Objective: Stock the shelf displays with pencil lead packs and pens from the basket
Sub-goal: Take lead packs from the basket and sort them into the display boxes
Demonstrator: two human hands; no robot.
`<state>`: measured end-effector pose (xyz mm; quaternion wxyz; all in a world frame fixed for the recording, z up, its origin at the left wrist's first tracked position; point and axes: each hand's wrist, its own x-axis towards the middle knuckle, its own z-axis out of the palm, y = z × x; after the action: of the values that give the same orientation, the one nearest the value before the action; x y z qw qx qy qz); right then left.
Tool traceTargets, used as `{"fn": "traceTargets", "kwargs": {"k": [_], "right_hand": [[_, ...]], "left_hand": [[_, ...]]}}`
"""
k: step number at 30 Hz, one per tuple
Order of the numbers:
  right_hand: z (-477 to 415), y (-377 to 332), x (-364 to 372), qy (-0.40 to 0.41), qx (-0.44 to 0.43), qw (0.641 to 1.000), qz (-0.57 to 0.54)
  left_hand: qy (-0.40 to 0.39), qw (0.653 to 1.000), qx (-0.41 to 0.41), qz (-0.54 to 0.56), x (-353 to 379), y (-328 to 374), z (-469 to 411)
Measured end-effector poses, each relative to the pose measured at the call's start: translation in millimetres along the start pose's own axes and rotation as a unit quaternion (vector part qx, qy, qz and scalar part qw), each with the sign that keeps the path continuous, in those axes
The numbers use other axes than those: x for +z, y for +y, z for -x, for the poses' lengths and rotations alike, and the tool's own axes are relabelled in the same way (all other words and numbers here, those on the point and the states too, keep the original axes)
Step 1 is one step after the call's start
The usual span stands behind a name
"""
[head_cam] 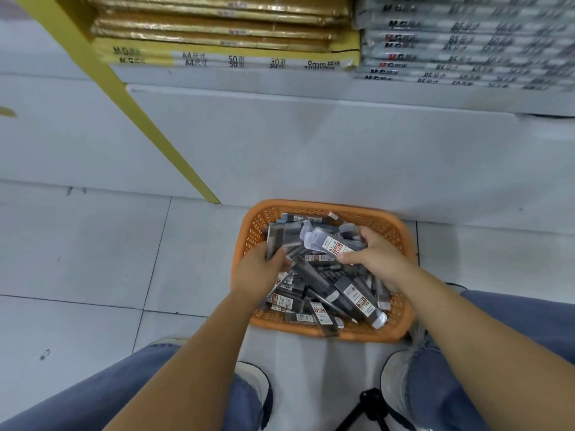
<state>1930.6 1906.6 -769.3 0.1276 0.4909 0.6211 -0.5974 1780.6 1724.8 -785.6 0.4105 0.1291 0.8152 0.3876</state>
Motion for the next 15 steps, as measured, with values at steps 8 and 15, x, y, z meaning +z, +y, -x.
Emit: {"fn": "traceTargets", "kwargs": {"k": [8,15], "right_hand": [[60,-24,34,-0.026,-0.082,0.974,-0.208],[127,-64,23,-0.086,-0.166,0.950,-0.249]], "left_hand": [[-0.129,0.928,-0.029,0.349,17,51,46],[-0.112,0.917,0.026,0.381,-11,102,94]]}}
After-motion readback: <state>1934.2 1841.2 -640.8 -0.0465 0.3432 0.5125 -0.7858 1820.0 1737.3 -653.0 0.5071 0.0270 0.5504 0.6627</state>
